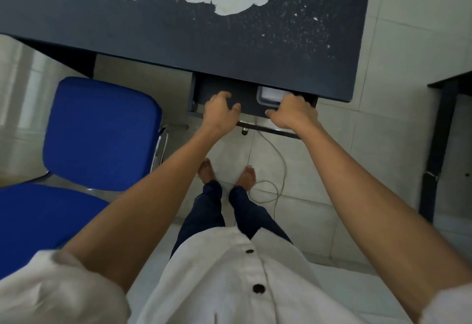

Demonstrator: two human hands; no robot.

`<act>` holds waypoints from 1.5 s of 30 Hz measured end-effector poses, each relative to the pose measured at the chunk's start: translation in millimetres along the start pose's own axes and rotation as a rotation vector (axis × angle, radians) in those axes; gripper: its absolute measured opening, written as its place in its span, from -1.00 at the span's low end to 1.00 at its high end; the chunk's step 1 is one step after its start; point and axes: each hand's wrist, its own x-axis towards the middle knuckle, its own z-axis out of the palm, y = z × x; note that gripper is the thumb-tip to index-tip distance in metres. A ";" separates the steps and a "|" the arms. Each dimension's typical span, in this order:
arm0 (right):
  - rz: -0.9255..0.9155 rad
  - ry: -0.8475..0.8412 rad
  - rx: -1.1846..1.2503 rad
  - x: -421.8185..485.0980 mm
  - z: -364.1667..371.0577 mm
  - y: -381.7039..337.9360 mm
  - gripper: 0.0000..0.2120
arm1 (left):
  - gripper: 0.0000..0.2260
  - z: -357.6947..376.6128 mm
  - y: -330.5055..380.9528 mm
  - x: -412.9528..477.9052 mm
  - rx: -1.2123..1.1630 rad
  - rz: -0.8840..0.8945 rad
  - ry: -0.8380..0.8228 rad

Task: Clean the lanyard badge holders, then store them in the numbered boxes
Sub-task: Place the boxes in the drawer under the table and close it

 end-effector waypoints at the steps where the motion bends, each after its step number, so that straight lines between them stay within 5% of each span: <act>1: -0.032 0.012 0.015 -0.3 -4.1 -9.5 -0.66 | -0.60 -6.2 -1.3 -2.7 -0.014 -0.004 0.035; 18: -0.602 0.067 0.017 0.6 -22.5 -142.7 -0.38 | -0.43 -101.8 -32.3 -15.9 -0.100 -0.088 0.367; 45: -0.727 0.049 -0.011 23.7 -28.7 -350.5 -0.36 | -0.45 -270.9 -121.4 36.3 -0.267 -0.161 0.495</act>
